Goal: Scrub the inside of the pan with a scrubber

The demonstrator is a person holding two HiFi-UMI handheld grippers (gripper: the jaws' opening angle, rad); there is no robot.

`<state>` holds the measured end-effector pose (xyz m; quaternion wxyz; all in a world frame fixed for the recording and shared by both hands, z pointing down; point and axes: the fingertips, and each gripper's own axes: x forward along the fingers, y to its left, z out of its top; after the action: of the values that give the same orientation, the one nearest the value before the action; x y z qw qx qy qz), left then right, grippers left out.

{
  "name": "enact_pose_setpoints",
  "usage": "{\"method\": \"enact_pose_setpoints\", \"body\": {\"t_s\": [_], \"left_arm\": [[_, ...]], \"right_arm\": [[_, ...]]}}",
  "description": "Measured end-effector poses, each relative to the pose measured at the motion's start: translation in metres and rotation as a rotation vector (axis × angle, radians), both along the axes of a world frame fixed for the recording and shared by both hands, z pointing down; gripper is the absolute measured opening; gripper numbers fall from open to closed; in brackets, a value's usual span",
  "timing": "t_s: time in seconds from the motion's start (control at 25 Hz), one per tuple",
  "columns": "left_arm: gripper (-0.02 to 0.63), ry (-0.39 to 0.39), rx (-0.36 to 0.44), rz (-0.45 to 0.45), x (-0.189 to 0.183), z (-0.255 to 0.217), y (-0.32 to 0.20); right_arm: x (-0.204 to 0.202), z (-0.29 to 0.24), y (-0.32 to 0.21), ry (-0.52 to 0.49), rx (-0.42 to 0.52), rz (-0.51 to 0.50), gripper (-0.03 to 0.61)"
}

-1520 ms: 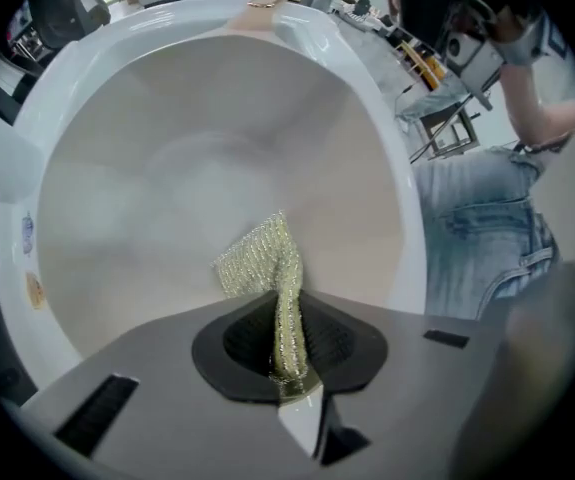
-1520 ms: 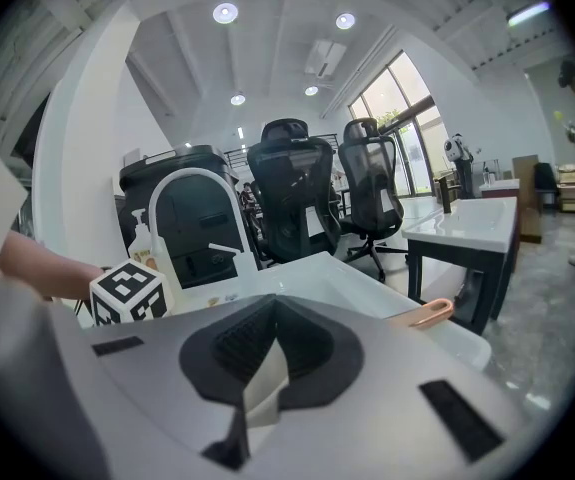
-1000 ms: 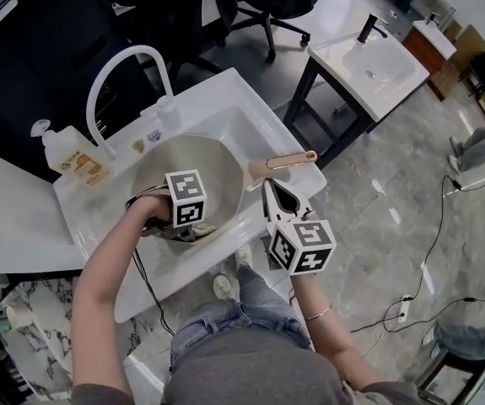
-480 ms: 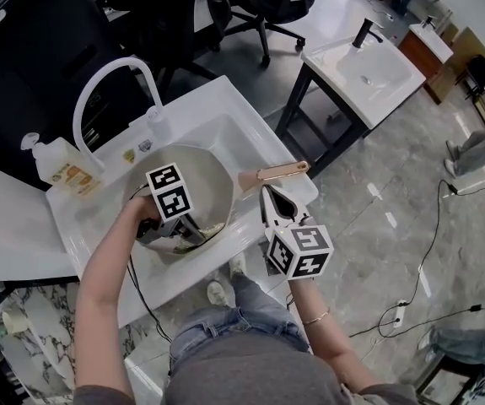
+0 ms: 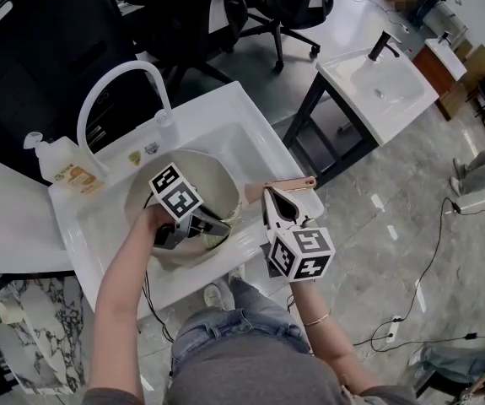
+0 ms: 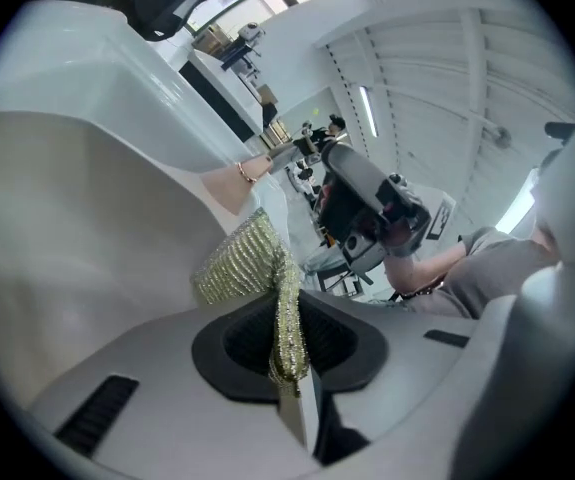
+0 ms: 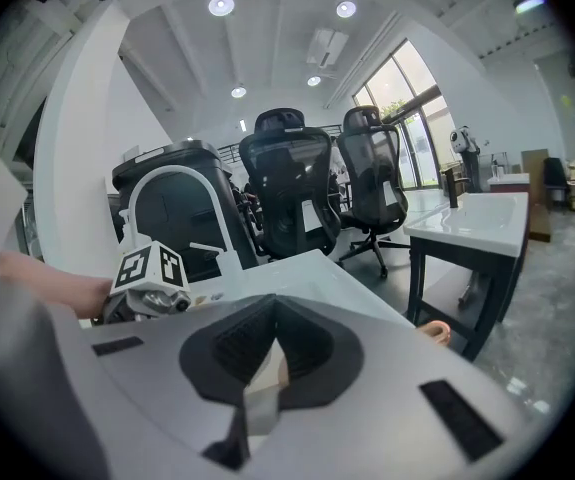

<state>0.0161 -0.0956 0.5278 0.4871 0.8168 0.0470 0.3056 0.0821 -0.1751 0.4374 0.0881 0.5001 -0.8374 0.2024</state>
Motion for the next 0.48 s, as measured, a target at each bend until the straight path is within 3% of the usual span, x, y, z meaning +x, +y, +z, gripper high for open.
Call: {"method": "enact_pose_setpoints", "body": {"t_s": [0.12, 0.24, 0.36, 0.48], "left_arm": [[0.055, 0.049, -0.002, -0.114, 0.004, -0.001, -0.017], [0.055, 0.131, -0.003, -0.296, 0.005, -0.006, -0.041], [0.056, 0.213, 0.001, -0.566, -0.012, -0.009, -0.073], [0.057, 0.249, 0.075, -0.866, -0.054, -0.012, -0.098]], "right_arm": [[-0.004, 0.0, -0.006, 0.0, 0.0, -0.019, 0.011], [-0.009, -0.001, -0.014, -0.002, 0.0, -0.039, 0.011], [-0.015, -0.003, -0.023, -0.004, 0.004, -0.057, 0.011], [-0.02, -0.005, -0.03, -0.009, 0.009, -0.07, 0.011]]}}
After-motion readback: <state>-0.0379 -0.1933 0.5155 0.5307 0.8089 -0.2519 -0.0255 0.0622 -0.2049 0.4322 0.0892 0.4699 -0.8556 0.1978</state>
